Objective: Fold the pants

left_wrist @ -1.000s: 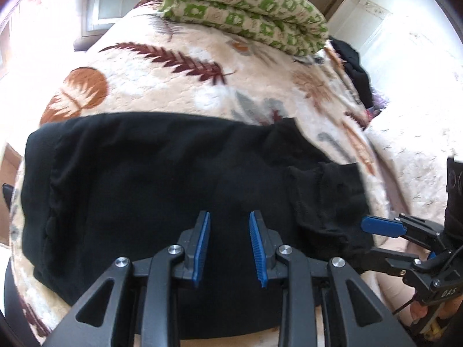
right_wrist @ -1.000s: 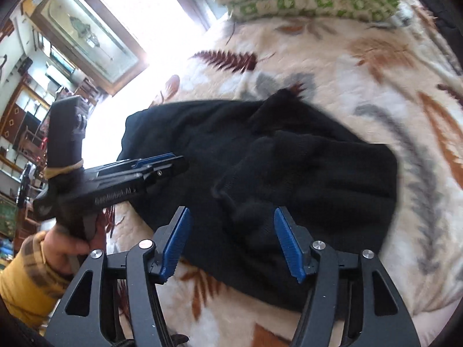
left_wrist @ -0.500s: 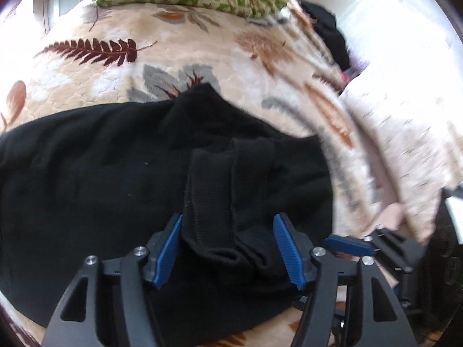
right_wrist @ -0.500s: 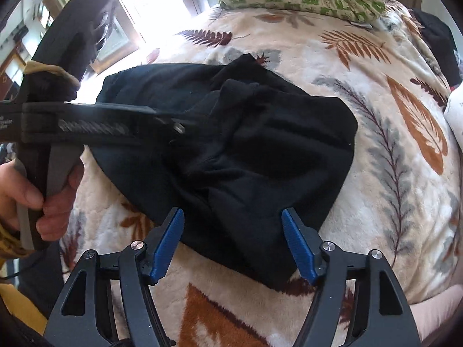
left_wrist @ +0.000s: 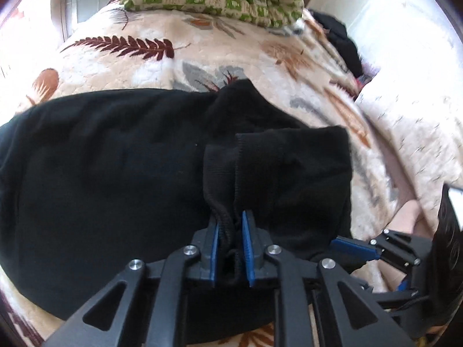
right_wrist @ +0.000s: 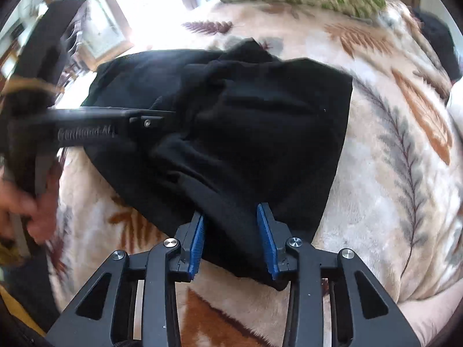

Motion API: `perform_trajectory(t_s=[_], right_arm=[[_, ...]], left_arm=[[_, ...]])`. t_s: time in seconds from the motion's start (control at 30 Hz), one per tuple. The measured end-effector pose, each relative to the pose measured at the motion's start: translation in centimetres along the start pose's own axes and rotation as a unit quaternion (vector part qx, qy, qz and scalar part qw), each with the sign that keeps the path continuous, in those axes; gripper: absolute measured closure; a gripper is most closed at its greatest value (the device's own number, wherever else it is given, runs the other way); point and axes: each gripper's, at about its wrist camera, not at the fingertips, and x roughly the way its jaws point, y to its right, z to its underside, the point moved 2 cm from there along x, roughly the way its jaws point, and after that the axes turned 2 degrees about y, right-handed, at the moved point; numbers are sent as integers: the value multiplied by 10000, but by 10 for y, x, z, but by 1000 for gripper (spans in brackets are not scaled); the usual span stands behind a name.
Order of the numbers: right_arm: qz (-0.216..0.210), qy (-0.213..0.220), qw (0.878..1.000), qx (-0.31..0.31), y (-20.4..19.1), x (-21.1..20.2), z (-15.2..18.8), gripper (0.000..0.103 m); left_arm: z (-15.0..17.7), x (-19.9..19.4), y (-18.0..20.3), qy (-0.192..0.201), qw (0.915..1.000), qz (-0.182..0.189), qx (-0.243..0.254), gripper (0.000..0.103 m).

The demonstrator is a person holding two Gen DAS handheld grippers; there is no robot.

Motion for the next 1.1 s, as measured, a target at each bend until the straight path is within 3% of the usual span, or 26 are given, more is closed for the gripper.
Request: perform_trajectory(t_s=[0.07,0.13,0.23,0.33,0.5,0.6,0.7,0.77,0.93,1.1], right_arm=[[-246,-108,9996,-126,-4,-7,0,45],[-508,-195,9985,24,-1,-17,-2,41],[-838,77,9953,480,20,-42,-16,41],[-558,380,9937,899,49,-55,-31,41],[118,475,9885,1430,82,-35,-60,48],[320,259,9883,1469,85,0,-73,51],[674,-120,9886,1343,90,27,-71,52],[803,-23,9887,1264,90,29,-72,51],[828,-84,9879,1308,88,11,-67,47],[416,-47,9898,1361,70,-14,-42,47]], left_arm=[[-2,-7,-3,51,9999,73,-74,79],[-6,-21,-6,280,9996,-31,-66,78],[-16,-46,-9,657,9978,23,-111,78],[-28,-58,1,804,9965,209,-7,78],[-42,-35,34,549,9967,569,186,78],[-38,-8,46,268,9982,378,386,78],[-28,21,32,-101,9994,29,331,82],[-25,23,20,-54,9996,232,170,86],[-23,2,26,67,9990,265,359,85],[-15,-23,34,318,9968,442,585,78]])
